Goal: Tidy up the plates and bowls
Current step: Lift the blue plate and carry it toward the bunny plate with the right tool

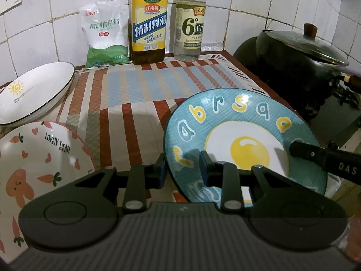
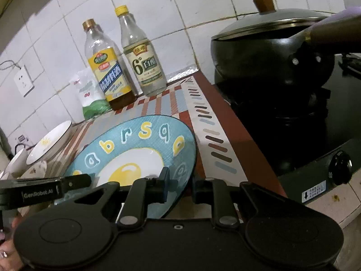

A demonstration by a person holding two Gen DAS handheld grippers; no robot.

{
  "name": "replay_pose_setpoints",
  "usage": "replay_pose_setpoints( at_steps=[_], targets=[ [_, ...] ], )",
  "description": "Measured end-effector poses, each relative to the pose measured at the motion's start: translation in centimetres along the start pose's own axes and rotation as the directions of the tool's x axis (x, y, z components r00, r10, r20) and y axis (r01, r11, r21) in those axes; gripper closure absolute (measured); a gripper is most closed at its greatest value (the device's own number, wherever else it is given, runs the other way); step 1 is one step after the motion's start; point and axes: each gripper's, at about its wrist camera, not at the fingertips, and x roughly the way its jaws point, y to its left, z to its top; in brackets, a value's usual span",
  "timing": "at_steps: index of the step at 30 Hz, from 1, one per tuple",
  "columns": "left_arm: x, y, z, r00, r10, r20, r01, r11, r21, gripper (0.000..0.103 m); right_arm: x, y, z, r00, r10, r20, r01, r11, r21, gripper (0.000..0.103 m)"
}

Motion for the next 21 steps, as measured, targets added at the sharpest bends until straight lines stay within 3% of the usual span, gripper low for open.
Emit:
replay_pose_setpoints(
  at_steps=[21],
  targets=[
    [-2.8, 1.2, -0.9, 0.997, 0.0, 0.072, -0.003, 0.999, 0.044, 0.075, -2.3, 2.7, -0.8, 0.998, -0.032, 0.063, 0.035, 0.998, -0.049, 0.082]
  ],
)
